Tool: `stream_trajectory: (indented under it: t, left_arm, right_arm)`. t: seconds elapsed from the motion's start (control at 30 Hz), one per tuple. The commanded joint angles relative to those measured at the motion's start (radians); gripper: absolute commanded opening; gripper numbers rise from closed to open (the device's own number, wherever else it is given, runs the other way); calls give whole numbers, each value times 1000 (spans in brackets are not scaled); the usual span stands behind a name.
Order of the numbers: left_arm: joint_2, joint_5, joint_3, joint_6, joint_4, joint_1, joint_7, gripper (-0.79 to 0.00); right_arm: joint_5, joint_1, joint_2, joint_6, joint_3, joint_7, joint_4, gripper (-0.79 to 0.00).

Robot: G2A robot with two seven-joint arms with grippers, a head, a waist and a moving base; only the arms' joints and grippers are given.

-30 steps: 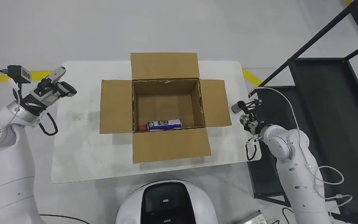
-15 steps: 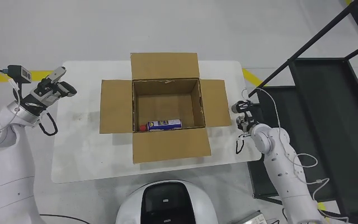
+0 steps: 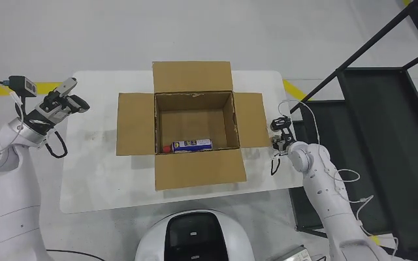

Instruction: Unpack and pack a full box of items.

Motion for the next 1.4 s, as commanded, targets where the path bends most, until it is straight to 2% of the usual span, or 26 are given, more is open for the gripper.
stream_trajectory:
  t: [0.0, 0.2, 0.57, 0.9, 0.97, 1.13, 1.37]
  left_arm:
    - [0, 0, 0, 0, 0, 0, 0, 0]
    - [0, 0, 0, 0, 0, 0, 0, 0]
    - [0, 0, 0, 0, 0, 0, 0, 0]
    - [0, 0, 0, 0, 0, 0, 0, 0]
    - [0, 0, 0, 0, 0, 0, 0, 0]
    - [0, 0, 0, 0, 0, 0, 0, 0]
    - [0, 0, 0, 0, 0, 0, 0, 0]
  right_arm:
    - [9, 8, -1, 4, -1, -8, 13, 0]
    - [24, 9, 3, 13, 18, -28, -1, 0]
    - [78, -157, 22, 54, 146, 13, -311, 0]
    - [84, -161, 22, 25, 126, -48, -539, 0]
    - [93, -147, 21, -7, 99, -61, -564, 0]
    - [135, -77, 18, -193, -16, -32, -575, 0]
    - [205, 94, 6, -396, -198, 71, -468, 0]
